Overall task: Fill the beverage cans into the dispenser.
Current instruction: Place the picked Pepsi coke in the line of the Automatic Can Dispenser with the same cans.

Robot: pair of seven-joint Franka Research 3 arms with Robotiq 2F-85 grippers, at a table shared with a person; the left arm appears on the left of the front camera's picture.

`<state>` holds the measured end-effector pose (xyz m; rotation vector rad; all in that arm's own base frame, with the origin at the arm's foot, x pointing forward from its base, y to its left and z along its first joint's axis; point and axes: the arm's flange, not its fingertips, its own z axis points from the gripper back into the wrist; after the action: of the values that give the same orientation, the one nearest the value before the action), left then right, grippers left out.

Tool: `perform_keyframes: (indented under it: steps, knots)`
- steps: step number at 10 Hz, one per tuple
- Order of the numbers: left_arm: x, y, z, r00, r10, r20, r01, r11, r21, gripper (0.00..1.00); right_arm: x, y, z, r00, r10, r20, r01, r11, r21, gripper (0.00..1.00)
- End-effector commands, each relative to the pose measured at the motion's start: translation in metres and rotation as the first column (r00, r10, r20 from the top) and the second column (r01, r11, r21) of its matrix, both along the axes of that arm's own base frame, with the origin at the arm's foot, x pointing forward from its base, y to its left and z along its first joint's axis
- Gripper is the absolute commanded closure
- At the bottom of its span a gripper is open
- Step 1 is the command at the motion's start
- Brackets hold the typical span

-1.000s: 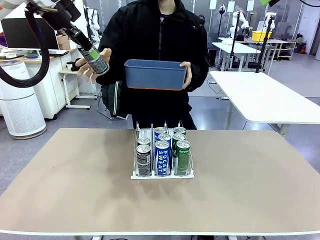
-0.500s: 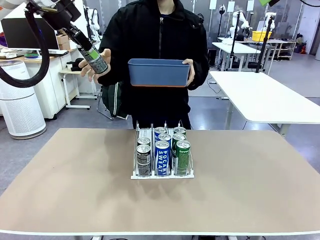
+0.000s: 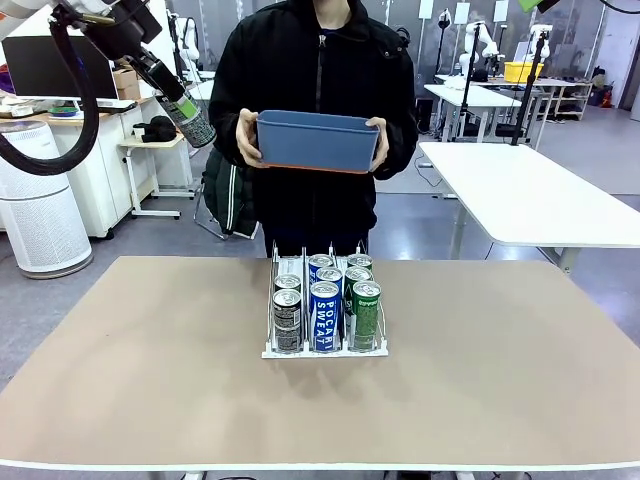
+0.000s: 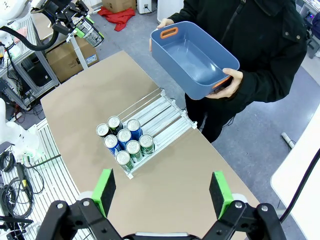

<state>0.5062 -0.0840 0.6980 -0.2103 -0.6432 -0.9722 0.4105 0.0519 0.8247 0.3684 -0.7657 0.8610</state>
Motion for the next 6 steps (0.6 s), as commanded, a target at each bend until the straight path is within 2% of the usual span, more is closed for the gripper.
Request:
perform_keyframes:
  steps: [1, 2, 6]
  knots:
    - [0.0, 0.001, 0.001, 1.0, 0.001, 0.002, -0.001, 1.0, -0.002, 1.0, 0.0, 0.0, -0.001, 1.0, 0.001, -0.003, -0.001, 1.0, 0.002, 0.0]
    - [0.0, 0.0, 0.0, 1.0, 0.0, 0.0, 0.0, 1.0, 0.0, 0.42, 0.0, 0.0, -0.001, 1.0, 0.001, -0.003, -0.001, 1.0, 0.002, 0.0]
    - [-0.048, -0.052, -0.014, 0.998, 0.007, -0.067, -0.001, 0.995, 0.096, 0.42, 0.0, 0.0, -0.001, 1.0, 0.001, -0.003, -0.001, 1.0, 0.002, 0.0]
